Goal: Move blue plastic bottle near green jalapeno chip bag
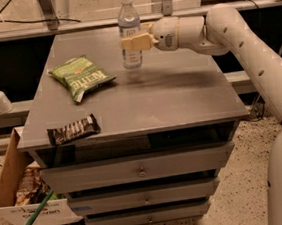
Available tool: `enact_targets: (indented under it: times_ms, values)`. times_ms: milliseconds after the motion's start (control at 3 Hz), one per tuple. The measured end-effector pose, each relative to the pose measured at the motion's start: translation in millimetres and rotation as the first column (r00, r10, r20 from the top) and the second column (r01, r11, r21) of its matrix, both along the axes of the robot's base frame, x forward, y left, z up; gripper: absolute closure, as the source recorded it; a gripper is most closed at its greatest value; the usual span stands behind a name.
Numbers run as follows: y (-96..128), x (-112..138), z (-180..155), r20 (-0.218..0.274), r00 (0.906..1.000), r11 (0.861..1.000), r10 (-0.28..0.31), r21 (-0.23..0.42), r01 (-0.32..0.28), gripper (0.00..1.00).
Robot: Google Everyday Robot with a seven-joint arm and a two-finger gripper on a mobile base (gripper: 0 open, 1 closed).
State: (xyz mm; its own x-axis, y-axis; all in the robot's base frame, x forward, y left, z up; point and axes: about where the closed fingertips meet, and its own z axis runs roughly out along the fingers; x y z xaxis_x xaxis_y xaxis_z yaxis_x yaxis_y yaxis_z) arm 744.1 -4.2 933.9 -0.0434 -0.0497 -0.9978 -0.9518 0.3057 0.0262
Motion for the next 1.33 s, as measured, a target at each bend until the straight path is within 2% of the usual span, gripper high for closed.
enact_targets:
  times_ms: [333, 667, 1000, 1333]
  values:
    - [22, -16, -17, -0.001, 0.9969, 0.997, 0.079, -0.011, -0.079, 1.00]
    - [41, -26, -31, -0.003, 0.9895, 0.989, 0.144, -0.024, -0.144, 1.00]
    - [53, -29, -43, -0.002, 0.9819, 0.981, 0.189, -0.031, -0.189, 1.00]
    - [55, -29, -47, 0.000, 0.9782, 0.978, 0.208, -0.035, -0.208, 1.00]
